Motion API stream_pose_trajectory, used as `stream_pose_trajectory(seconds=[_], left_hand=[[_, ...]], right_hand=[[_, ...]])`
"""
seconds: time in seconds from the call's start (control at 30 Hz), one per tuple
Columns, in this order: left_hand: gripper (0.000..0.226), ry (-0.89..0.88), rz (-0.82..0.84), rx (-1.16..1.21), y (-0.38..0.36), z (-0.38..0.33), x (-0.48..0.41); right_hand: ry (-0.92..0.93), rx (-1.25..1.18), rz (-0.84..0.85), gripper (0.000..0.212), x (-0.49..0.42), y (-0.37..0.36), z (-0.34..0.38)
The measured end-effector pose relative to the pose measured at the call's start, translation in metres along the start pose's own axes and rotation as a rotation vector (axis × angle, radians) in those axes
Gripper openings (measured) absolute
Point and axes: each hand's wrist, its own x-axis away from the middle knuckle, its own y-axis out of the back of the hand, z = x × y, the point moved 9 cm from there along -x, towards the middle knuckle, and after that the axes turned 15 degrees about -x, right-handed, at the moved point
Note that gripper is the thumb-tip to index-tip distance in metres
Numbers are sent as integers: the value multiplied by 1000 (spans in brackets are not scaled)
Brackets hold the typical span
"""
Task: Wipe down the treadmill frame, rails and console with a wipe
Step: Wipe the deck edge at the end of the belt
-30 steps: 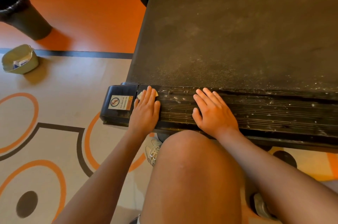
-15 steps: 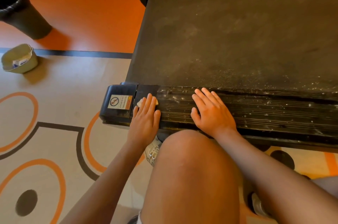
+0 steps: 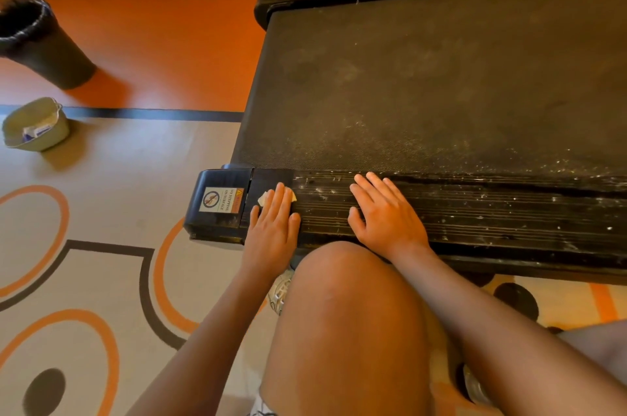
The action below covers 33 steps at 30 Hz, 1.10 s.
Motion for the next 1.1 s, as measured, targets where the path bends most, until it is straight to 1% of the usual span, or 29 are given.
stream_pose_trajectory(seconds=[0.13,0.2,0.33,0.47,0.53,0.67,0.83,0.9,1.1], left_hand=[[72,3,-2,78,-5,-3,29],[71,18,0,89,-3,-5,27],[56,26,14,33,8,-8,-6],[57,3,57,18,17,-11,-47],[58,-19,73,2,16,-9,-54],[58,-63,44,-15,13,-3,-24],[58,-47,8,8,3,2,30],[56,-47,16,-11,6,3,21],[58,-37,81,-30,19,-5,-48]], right_hand=[[10,-2,-5,58,1,0,0],[9,-4,-7,58,1,0,0],[5,-1,-6,56,0,0,0],[-5,-1,0,54,0,0,0],[-11,-5,0,55,1,0,0],[-11,-23,-2,56,1,2,0],[2,-22,-12,55,1,0,0],[4,-18,-13,56,1,1,0],[-4,-25,-6,59,1,0,0]])
